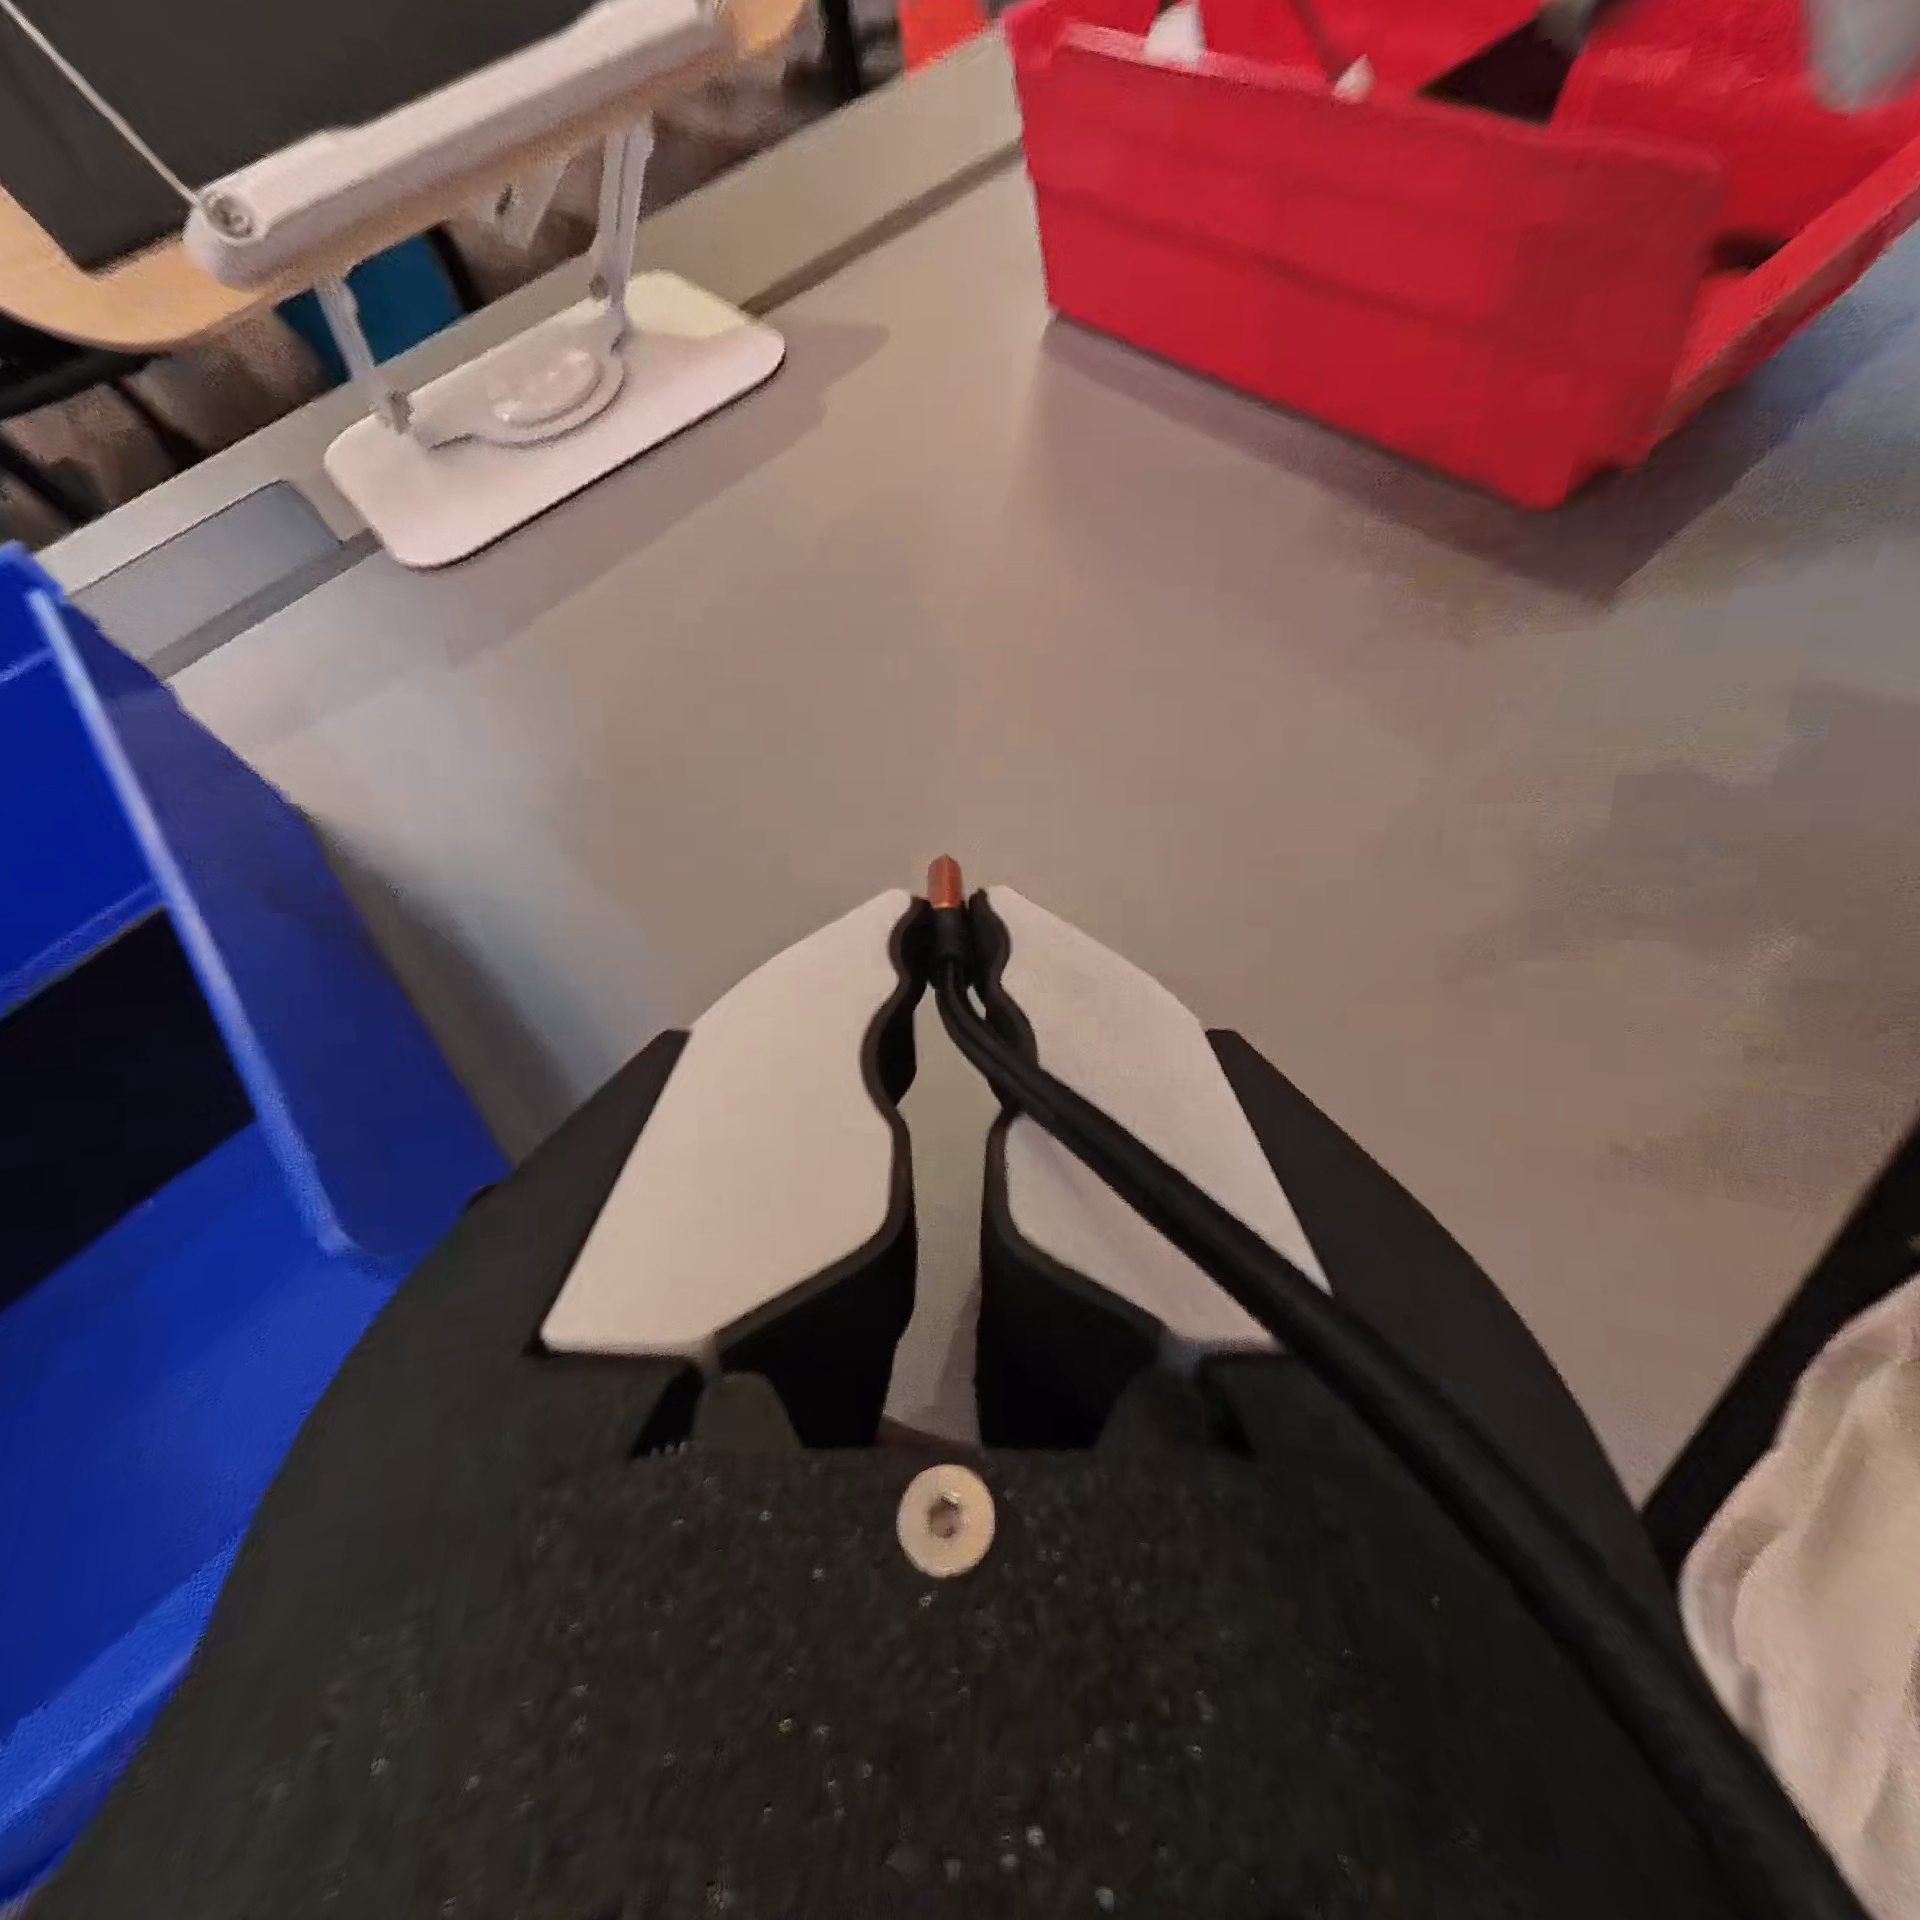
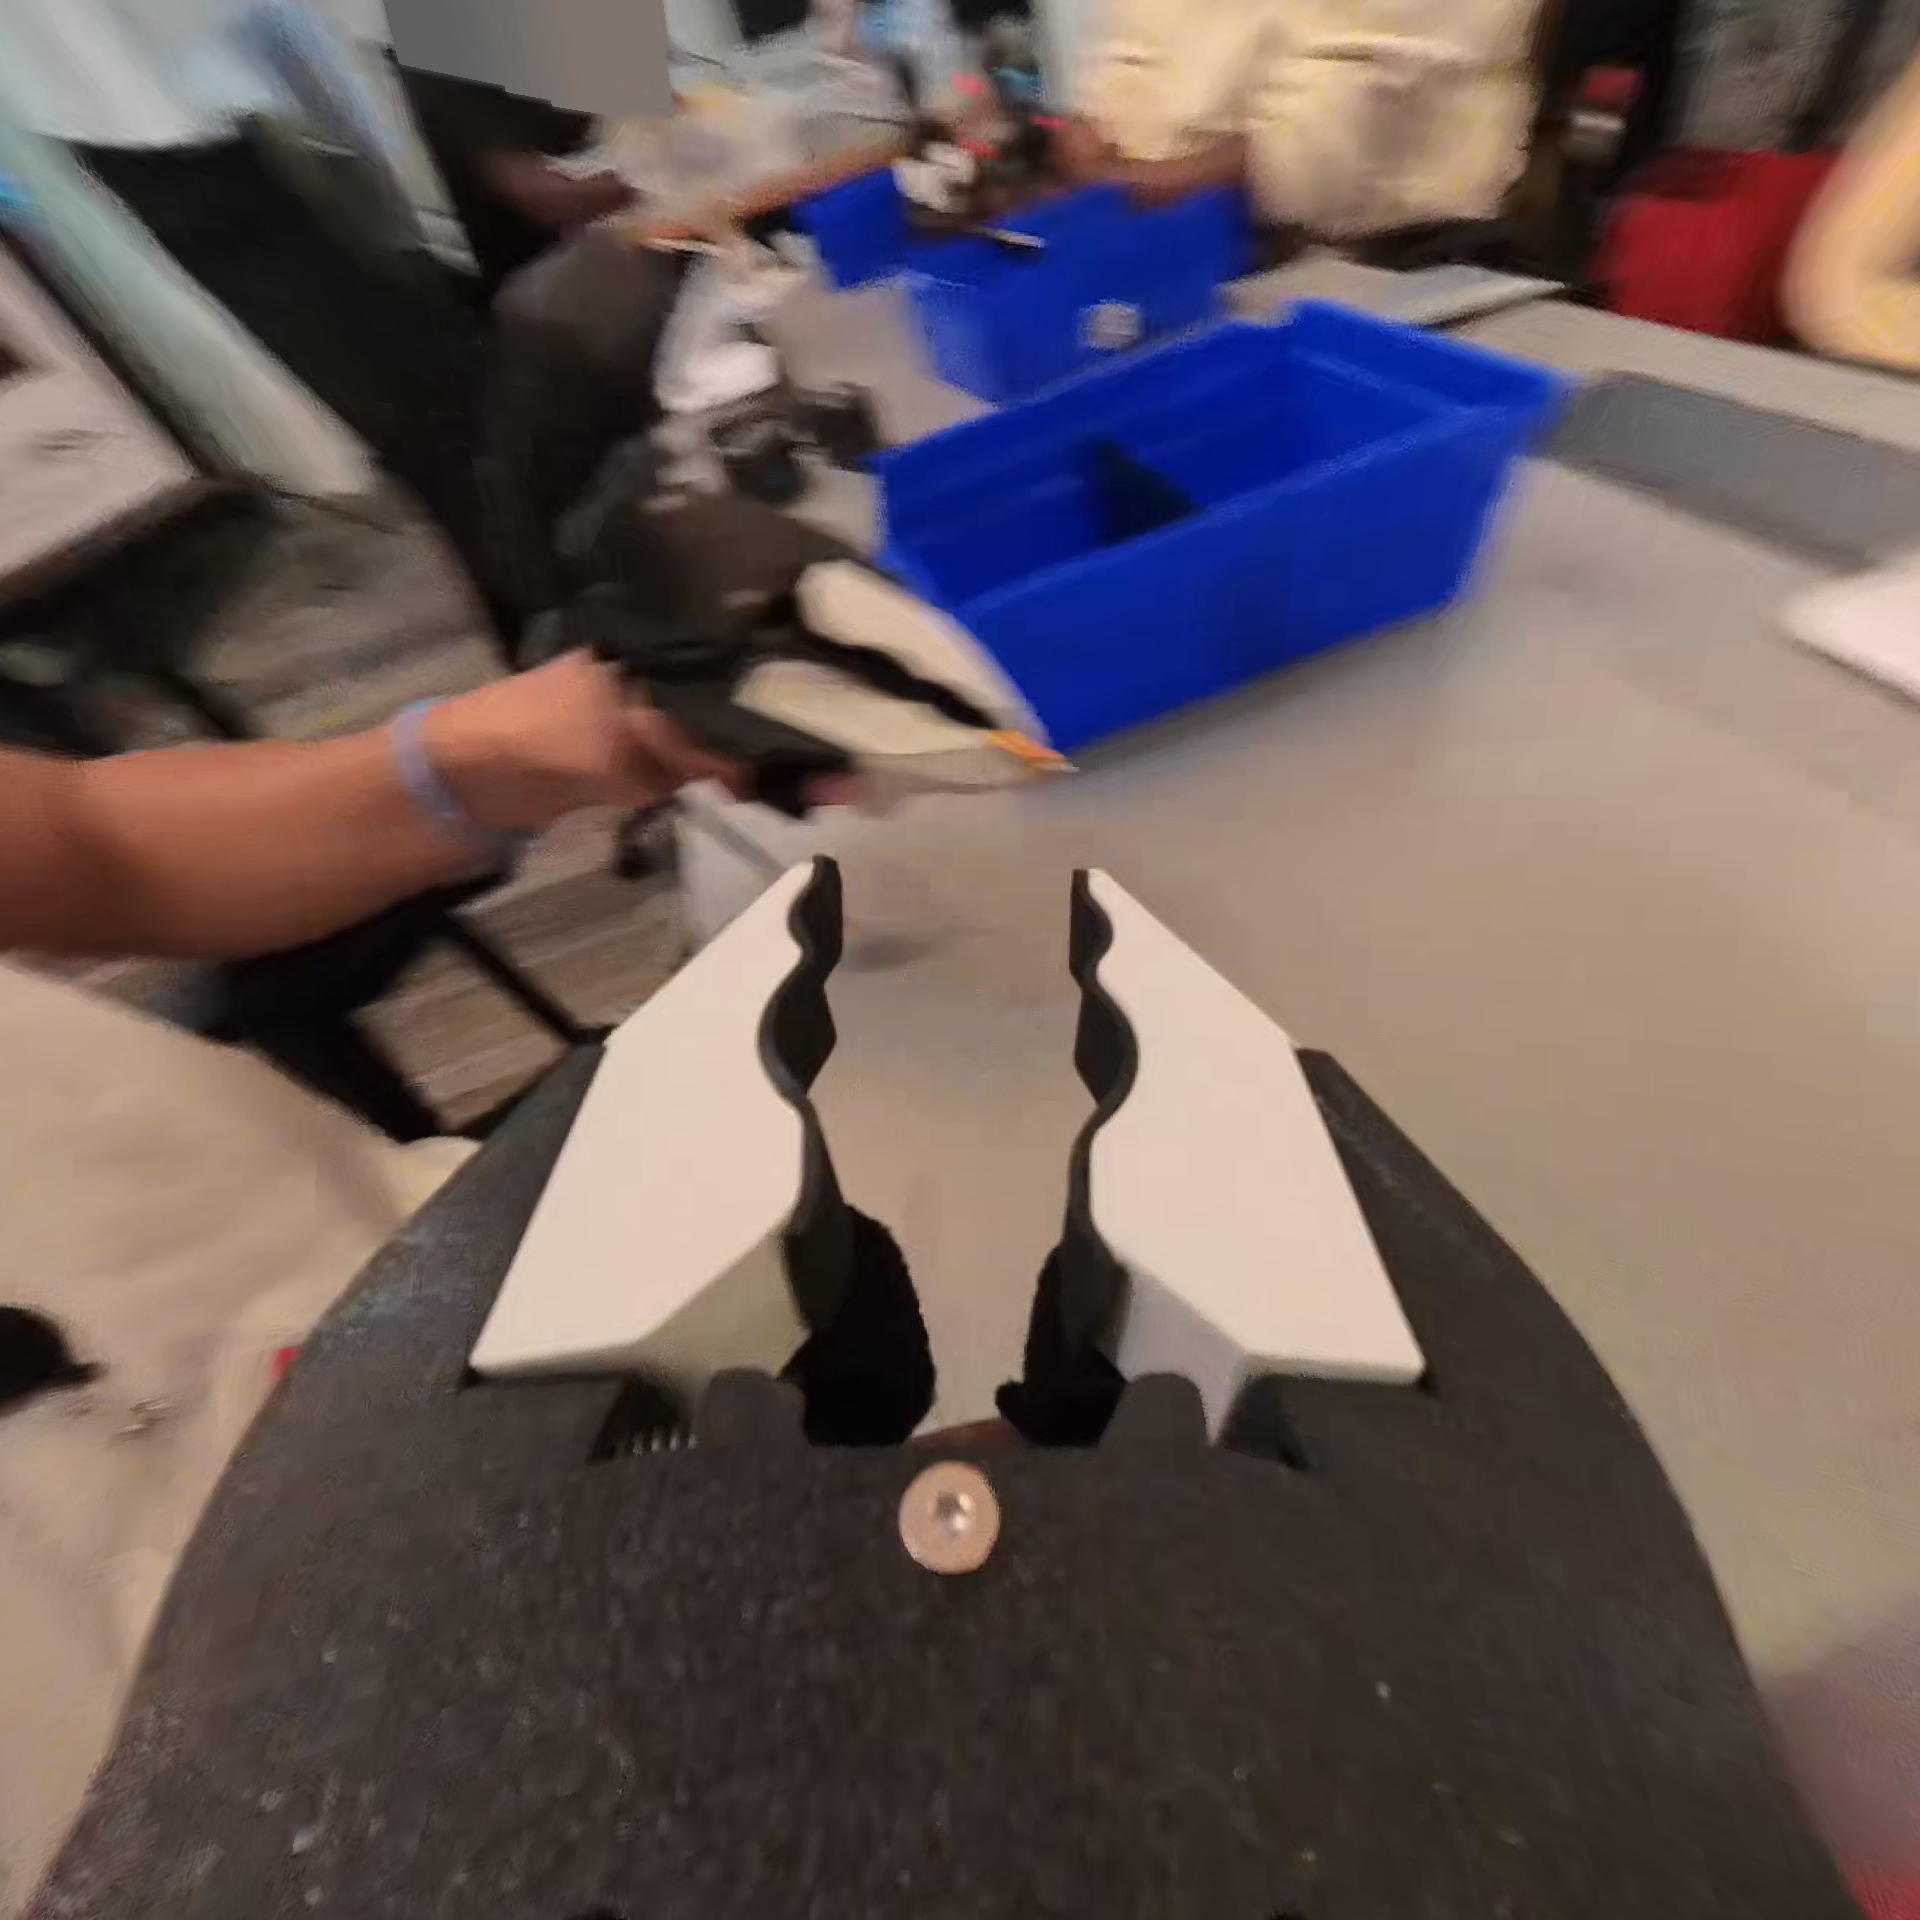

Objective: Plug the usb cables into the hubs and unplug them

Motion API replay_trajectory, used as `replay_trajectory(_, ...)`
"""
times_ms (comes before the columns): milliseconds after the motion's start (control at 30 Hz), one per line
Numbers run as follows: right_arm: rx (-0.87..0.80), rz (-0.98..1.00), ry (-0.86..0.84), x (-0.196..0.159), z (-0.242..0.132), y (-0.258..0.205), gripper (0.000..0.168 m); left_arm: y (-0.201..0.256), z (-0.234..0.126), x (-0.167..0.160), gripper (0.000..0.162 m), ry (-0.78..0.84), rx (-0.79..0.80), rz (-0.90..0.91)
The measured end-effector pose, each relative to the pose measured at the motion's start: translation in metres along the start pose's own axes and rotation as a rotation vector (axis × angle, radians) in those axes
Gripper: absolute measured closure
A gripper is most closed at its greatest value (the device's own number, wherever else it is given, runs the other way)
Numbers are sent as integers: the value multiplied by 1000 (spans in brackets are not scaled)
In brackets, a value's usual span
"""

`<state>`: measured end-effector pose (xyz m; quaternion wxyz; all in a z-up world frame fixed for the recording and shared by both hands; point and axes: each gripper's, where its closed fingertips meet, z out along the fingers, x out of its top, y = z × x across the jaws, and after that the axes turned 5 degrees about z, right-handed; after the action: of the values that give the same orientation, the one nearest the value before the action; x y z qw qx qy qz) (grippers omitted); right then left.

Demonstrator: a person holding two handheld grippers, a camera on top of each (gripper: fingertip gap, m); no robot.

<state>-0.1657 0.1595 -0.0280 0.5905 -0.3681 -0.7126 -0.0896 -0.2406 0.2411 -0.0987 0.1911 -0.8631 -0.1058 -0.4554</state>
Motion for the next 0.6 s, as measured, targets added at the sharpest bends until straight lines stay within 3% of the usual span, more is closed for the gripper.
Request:
replay_trajectory(100,161,3,19,-24,42,-55,126,-12,8,7,155,-133,69,60)
replay_trajectory(167,152,6,69,-23,57,-67,124,-20,11,15,155,-208,138,115)
replay_trajectory(300,60,59,155,-5,65,-60,124,-28,14,36,155,-246,281,219)
replay_trajectory(367,52,96,173,-2,64,-56,127,-25,17,43,155,-240,303,220)
replay_trajectory(433,66,110,177,-2,61,-57,144,-21,18,47,155,-240,312,225)
replay_trajectory(600,95,101,154,-8,63,-64,147,-14,21,46,155,-257,313,216)
